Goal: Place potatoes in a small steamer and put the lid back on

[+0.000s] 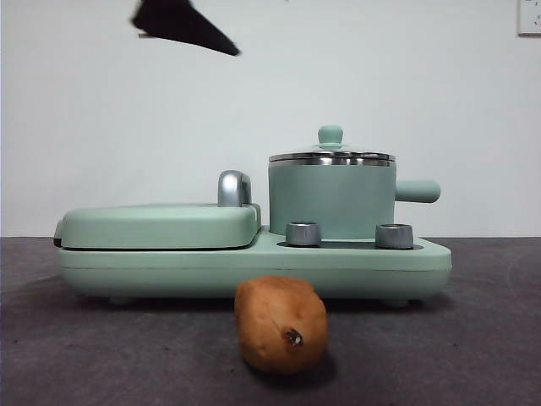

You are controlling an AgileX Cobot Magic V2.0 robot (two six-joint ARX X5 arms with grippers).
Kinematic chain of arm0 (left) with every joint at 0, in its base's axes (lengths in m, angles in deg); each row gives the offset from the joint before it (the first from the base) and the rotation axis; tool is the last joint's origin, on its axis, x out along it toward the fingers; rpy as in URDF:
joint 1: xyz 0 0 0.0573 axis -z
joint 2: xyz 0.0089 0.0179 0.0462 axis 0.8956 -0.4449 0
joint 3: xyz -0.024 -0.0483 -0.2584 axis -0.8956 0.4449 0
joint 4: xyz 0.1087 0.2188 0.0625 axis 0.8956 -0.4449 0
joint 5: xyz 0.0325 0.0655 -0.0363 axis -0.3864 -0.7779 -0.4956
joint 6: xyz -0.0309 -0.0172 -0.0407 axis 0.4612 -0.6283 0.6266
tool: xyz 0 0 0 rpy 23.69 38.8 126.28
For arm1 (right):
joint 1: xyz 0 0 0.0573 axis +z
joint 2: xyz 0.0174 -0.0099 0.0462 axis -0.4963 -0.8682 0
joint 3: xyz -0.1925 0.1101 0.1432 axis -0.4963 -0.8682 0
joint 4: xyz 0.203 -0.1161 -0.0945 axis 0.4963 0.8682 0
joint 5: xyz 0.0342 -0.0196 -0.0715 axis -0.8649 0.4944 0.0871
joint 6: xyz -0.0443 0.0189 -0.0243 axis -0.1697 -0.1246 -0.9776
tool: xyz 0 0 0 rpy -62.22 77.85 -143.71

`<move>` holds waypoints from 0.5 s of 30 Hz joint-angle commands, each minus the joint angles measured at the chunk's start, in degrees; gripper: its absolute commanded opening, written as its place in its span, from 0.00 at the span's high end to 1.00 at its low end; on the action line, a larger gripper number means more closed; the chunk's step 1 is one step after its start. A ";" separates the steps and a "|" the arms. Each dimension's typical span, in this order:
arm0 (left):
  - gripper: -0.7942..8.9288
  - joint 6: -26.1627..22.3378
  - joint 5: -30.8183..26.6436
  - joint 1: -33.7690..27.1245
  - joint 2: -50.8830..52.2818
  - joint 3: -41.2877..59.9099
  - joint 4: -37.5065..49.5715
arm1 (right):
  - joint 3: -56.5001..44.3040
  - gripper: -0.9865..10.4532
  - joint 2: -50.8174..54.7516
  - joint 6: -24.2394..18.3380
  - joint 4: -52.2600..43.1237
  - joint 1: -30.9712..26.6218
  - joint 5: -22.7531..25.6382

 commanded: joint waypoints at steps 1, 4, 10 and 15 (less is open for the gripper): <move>0.47 -1.66 -3.52 1.92 -6.14 -6.01 0.74 | 0.87 0.51 -0.17 0.20 -0.39 0.09 -0.24; 0.47 -2.84 -6.45 3.32 -11.04 -9.77 2.51 | 0.87 0.51 -0.17 0.20 -0.39 0.09 -0.26; 0.47 -4.20 -11.69 5.07 -17.38 -11.61 11.04 | 0.87 0.51 -0.17 0.46 -0.39 0.09 -0.24; 0.47 -4.68 -15.82 5.66 -20.70 -11.61 17.75 | 0.87 0.51 -0.17 0.83 -0.42 0.09 -0.22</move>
